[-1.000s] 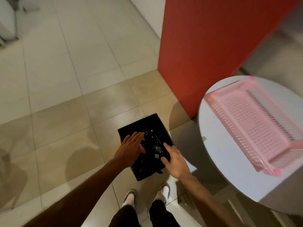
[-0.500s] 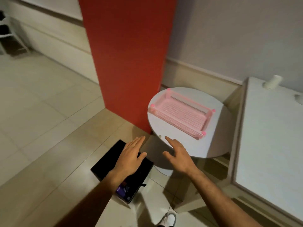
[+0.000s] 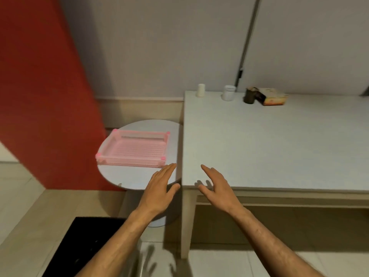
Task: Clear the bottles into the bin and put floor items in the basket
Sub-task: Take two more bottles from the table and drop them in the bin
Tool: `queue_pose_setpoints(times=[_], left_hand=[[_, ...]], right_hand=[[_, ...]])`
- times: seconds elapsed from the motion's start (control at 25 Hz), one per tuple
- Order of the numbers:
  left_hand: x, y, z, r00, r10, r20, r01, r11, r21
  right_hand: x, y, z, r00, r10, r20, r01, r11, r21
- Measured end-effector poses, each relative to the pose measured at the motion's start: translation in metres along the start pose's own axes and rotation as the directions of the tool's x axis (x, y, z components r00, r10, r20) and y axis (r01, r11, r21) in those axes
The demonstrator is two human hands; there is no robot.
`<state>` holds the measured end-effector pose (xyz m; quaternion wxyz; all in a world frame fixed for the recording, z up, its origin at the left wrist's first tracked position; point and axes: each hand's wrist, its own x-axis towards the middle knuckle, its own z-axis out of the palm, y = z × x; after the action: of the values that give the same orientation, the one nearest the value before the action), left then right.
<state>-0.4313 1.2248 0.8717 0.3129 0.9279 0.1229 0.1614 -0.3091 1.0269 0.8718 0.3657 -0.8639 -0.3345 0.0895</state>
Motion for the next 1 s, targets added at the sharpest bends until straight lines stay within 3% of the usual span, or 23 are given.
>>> queue_pose_setpoints(times=[0.4,0.76,1.0], left_hand=[[0.03,0.19,0.153,0.939,0.258,0.227,-0.237,0.965,-0.113],[0.072,0.306,0.249,0.755,0.526,0.391,-0.479,0.85,-0.218],[0.116,0.374,0.306,0.6,0.658,0.454,-0.602,0.746,-0.285]], right_hand=[[-0.13,0.135,-0.172,0.939,0.23,-0.256,-0.232,0.972,0.024],[-0.208,0.217,-0.242,0.761,0.435,-0.482,-0.463,0.884,0.067],[-0.225,0.271,-0.288,0.593,0.538,-0.599,-0.594,0.794,0.125]])
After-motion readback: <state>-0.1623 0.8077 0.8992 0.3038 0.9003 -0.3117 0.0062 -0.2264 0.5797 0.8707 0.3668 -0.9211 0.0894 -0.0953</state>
